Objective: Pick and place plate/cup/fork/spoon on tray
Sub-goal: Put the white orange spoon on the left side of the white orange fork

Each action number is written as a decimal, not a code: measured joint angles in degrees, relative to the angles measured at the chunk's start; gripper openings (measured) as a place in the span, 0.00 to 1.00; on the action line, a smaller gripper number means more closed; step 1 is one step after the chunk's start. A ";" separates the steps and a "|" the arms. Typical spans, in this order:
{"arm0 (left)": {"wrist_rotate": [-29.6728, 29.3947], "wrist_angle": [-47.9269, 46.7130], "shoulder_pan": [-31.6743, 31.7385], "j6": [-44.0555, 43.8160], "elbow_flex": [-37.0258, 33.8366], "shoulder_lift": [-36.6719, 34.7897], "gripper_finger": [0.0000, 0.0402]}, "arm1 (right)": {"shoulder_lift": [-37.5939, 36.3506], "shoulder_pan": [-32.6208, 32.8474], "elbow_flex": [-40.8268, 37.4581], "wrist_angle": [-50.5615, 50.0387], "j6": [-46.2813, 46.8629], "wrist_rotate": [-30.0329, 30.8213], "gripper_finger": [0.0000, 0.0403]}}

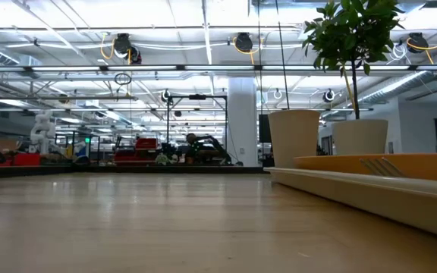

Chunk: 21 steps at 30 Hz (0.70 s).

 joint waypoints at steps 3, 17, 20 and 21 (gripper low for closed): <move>2.07 -0.35 0.65 0.05 0.00 0.03 0.03 | 1.51 1.90 1.50 -1.78 1.10 -1.12 0.00; 3.97 1.53 0.63 -2.41 -0.02 0.02 0.02 | 2.26 5.29 1.78 -12.55 12.83 4.11 0.00; 4.30 2.14 -0.13 -3.03 -0.02 0.02 0.01 | 3.85 5.29 1.78 -12.60 12.54 3.83 0.00; 4.33 2.32 -0.39 -3.22 -0.02 0.02 0.02 | 4.39 5.23 1.78 -12.54 12.41 3.45 0.00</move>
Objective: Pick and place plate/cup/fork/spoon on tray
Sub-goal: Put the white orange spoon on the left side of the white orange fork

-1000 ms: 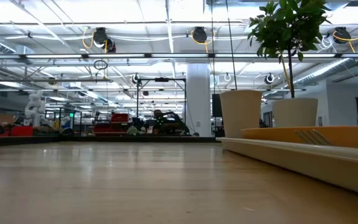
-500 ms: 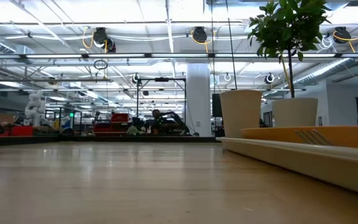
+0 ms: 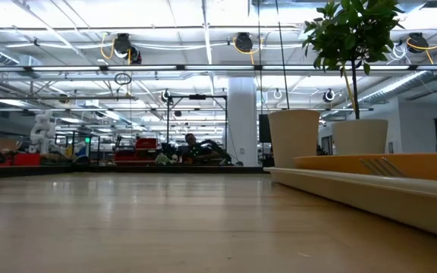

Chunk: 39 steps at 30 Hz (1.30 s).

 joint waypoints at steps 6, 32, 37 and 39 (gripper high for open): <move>-0.09 1.09 -1.26 -0.04 0.00 0.00 0.04 | 0.93 -0.97 0.00 0.02 0.85 -2.46 0.00; -0.38 1.18 -1.37 0.11 0.00 0.04 0.05 | 5.77 -1.07 0.07 7.85 13.93 -2.29 0.00; -0.38 1.21 -1.37 0.18 0.00 0.07 0.02 | 5.44 -1.07 -0.03 9.71 13.58 -2.20 0.00; -0.38 1.21 -1.37 0.18 0.00 0.07 0.01 | 4.79 -1.07 -0.13 9.87 12.99 -1.71 0.00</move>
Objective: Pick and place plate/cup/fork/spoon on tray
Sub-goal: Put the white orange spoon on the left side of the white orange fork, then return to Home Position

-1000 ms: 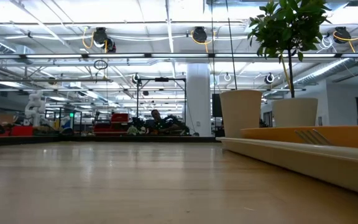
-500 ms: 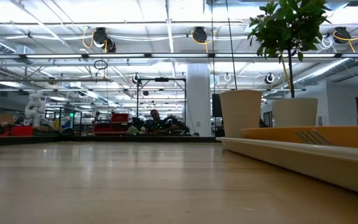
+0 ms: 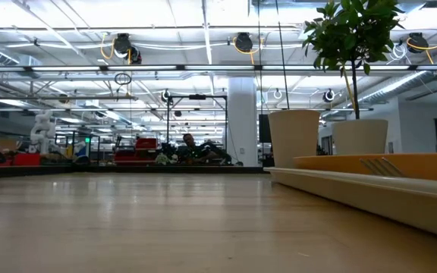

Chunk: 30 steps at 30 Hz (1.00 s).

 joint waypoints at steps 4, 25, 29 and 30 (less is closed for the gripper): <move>0.00 0.00 0.00 -0.12 0.00 0.00 0.04 | -1.70 0.06 -0.11 -0.30 -1.12 1.70 0.00; 3.76 -2.50 1.64 7.40 0.00 0.00 0.02 | -15.82 0.01 0.02 0.02 -34.20 14.33 0.00; 3.35 -4.82 3.37 8.54 -0.49 0.00 0.01 | -20.54 0.01 0.01 -0.90 -43.77 16.41 0.00; 3.39 -4.51 3.88 8.48 -1.36 -0.05 0.01 | -21.70 0.01 -0.18 -0.84 -45.67 17.28 0.00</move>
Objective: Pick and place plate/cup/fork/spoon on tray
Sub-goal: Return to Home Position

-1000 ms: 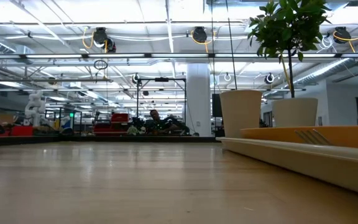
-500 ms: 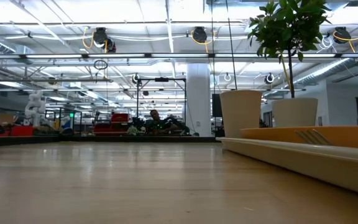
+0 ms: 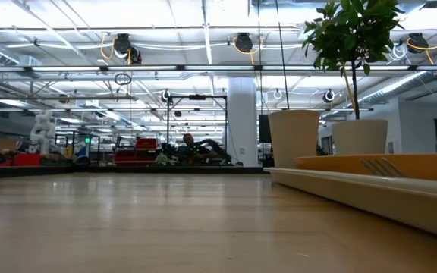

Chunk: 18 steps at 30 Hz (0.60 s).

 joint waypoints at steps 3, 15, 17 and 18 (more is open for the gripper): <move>0.10 -0.23 1.55 -1.09 -3.72 -0.71 0.02 | -3.81 -0.15 -1.92 -0.54 -2.77 1.96 0.00; 1.12 22.31 5.23 -0.19 -36.10 -21.51 0.01 | -20.76 -4.60 -13.62 1.27 -11.39 3.25 0.00; 1.26 27.75 5.80 1.54 -42.66 -26.10 0.01 | -23.47 -6.57 -15.16 1.34 -13.70 3.10 0.00; 1.67 31.40 6.14 2.15 -45.74 -28.30 0.02 | -24.86 -7.55 -15.94 1.43 -14.86 3.03 0.00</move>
